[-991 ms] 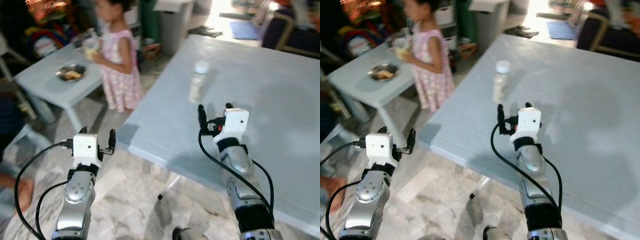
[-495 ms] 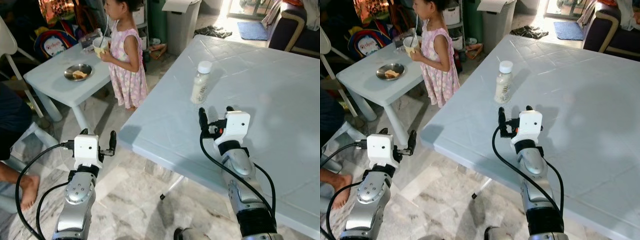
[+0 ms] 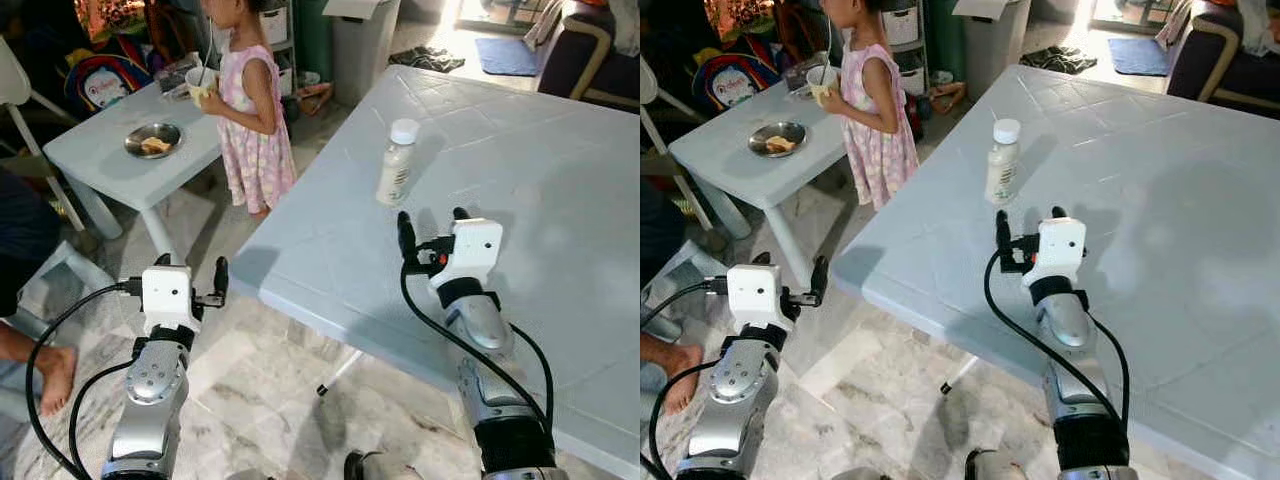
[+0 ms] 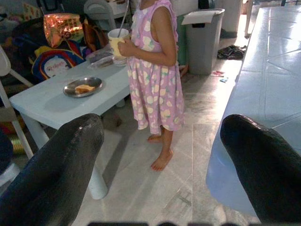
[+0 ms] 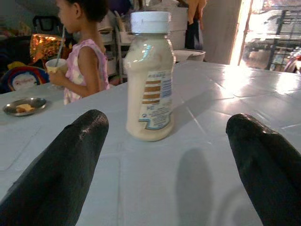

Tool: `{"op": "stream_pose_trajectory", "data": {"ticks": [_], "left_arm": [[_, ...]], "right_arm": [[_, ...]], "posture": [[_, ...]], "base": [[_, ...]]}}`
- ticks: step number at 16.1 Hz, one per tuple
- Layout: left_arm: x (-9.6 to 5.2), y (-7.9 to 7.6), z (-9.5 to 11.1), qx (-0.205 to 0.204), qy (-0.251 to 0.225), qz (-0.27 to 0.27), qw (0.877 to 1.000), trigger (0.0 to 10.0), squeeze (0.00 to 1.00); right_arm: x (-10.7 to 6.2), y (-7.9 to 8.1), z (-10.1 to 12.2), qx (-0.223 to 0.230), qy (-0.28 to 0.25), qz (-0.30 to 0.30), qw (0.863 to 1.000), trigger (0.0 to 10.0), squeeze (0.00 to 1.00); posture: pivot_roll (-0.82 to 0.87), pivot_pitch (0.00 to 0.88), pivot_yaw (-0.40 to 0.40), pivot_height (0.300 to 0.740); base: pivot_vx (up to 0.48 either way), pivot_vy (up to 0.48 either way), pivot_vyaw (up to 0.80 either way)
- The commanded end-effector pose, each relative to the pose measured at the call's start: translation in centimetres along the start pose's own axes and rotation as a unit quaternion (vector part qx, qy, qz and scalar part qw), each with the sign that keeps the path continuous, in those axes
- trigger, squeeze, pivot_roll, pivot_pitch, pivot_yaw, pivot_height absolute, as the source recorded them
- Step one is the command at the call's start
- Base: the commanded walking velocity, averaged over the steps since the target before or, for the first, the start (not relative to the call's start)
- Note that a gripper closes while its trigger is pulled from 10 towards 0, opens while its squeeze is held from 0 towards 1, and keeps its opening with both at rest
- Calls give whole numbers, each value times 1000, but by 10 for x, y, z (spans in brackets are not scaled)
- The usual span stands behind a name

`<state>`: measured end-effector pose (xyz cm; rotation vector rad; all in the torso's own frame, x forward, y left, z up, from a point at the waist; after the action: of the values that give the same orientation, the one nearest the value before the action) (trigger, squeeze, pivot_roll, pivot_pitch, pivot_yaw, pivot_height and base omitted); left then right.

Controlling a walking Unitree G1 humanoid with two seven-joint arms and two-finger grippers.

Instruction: Restocking fridge

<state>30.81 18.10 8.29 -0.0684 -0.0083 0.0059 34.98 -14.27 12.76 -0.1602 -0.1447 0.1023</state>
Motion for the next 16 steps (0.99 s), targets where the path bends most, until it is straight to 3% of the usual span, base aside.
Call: {"op": "stream_pose_trajectory", "data": {"ticks": [1, 4, 13, 16], "left_arm": [[0, 1, 4, 3, -6, -1, 1000, 10000, 0], [0, 2, 3, 3, -6, 1, 1000, 10000, 0], [1, 4, 4, 5, -6, 2, 1000, 10000, 0], [-6, 8, 4, 11, -1, 3, 1000, 10000, 0]], "right_arm": [[0, 1, 6, -2, -8, 6, 1000, 10000, 0], [0, 1, 6, -1, -9, 10, 1000, 10000, 0], [-1, 10, 9, -19, -24, 29, 999, 10000, 0], [12, 5, 22, -34, -44, 21, 998, 10000, 0]], "posture": [[-99, 87, 39, 740], [-102, 87, 38, 740], [-73, 82, 41, 740], [-44, 111, 54, 740]], "base": [[0, 0, -675], [0, 0, -675], [0, 0, 0], [0, 0, 0]]}}
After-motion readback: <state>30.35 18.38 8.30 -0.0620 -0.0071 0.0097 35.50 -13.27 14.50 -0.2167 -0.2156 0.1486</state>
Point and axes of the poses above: a point about 5 cm out from each wrist's last joint towards the gripper, its own x axis pointing out of the wrist towards the gripper, its own z axis along the axis of the wrist's last joint, y = z × x, the point moved 5 cm from there along x, pointing out of the wrist towards the gripper, and after that the axes turned 9 degrees about -x, right-handed, at the moved point
